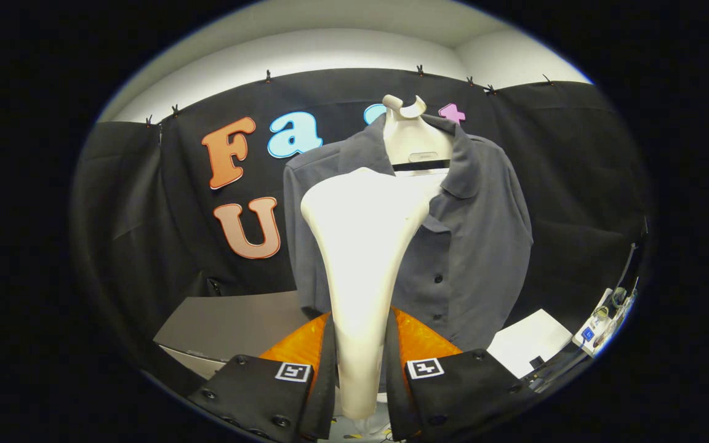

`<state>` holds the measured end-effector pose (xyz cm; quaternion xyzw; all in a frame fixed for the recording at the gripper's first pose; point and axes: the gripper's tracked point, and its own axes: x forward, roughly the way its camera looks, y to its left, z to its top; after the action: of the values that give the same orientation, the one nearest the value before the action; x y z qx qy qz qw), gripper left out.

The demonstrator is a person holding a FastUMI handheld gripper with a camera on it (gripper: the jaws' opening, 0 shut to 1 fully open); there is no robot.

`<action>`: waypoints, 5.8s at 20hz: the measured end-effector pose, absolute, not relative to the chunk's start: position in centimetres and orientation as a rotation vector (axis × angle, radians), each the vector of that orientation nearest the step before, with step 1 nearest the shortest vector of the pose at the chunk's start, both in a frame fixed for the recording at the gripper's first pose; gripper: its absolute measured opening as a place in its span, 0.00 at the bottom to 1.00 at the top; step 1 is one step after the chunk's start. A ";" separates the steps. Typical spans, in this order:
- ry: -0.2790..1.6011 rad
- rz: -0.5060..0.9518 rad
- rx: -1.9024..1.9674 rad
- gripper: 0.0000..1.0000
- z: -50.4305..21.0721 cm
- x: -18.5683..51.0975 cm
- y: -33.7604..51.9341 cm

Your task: Iron the clothes twice with a garment steamer, once on the left side and once on the right side.

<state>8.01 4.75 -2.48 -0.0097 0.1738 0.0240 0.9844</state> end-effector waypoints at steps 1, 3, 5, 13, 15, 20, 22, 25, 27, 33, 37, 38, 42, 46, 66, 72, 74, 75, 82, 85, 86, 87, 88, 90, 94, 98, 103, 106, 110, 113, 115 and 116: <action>0.351 0.047 -0.016 0.43 -2.5 8.1 4.4; 0.353 0.044 -0.016 0.43 -2.8 8.8 3.7; 0.359 0.042 -0.021 0.43 -3.1 9.6 3.3; 0.420 0.078 -0.017 0.43 -6.6 12.6 3.4; 0.444 0.086 -0.017 0.43 -7.9 13.0 3.3; 0.483 0.111 -0.013 0.43 -9.9 13.3 2.6; 0.499 0.114 -0.011 0.43 -10.8 13.4 2.4; 0.530 0.117 -0.009 0.43 -12.2 13.1 1.9; 0.545 0.118 -0.008 0.43 -13.1 13.0 1.5; 0.596 0.122 -0.008 0.43 -15.9 12.4 0.8; 0.626 0.119 -0.004 0.43 -17.5 12.0 0.3; 0.635 0.117 -0.004 0.43 -17.8 11.9 0.1; 0.666 0.112 -0.007 0.43 -19.4 11.2 -0.2; 0.688 0.115 -0.018 0.43 -20.8 11.1 -0.4; 0.820 0.080 -0.047 0.43 -29.7 9.7 -2.4; 0.852 0.068 -0.046 0.43 -32.3 9.3 -3.3; 0.864 0.062 -0.040 0.43 -33.3 9.0 -3.6; 0.871 0.059 -0.036 0.43 -33.8 8.9 -3.8; 0.911 0.039 -0.021 0.43 -36.8 7.8 -4.8; 0.927 0.035 -0.016 0.43 -38.1 7.3 -5.1; 0.930 0.033 -0.013 0.43 -38.5 7.2 -5.1; 0.934 0.031 -0.011 0.43 -38.9 7.0 -5.1; 0.937 0.028 -0.007 0.43 -39.3 6.8 -5.0; 0.949 0.025 -0.001 0.43 -39.8 6.4 -5.1; 0.954 0.014 0.004 0.43 -39.7 5.3 -5.5; 0.920 0.004 0.002 0.43 -37.4 4.6 -5.9; 0.849 -0.007 -0.005 0.43 -32.6 3.9 -6.8; 0.805 -0.014 -0.003 0.43 -29.4 3.7 -7.3; 0.742 -0.023 -0.011 0.43 -24.9 4.1 -8.3; 0.699 -0.039 -0.020 0.43 -21.8 5.1 -9.4; 0.678 -0.043 -0.024 0.43 -20.2 5.6 -10.0; 0.669 -0.047 -0.027 0.43 -19.3 5.9 -10.3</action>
<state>5.92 -10.35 -19.30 -0.0133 0.3283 -0.0228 0.9442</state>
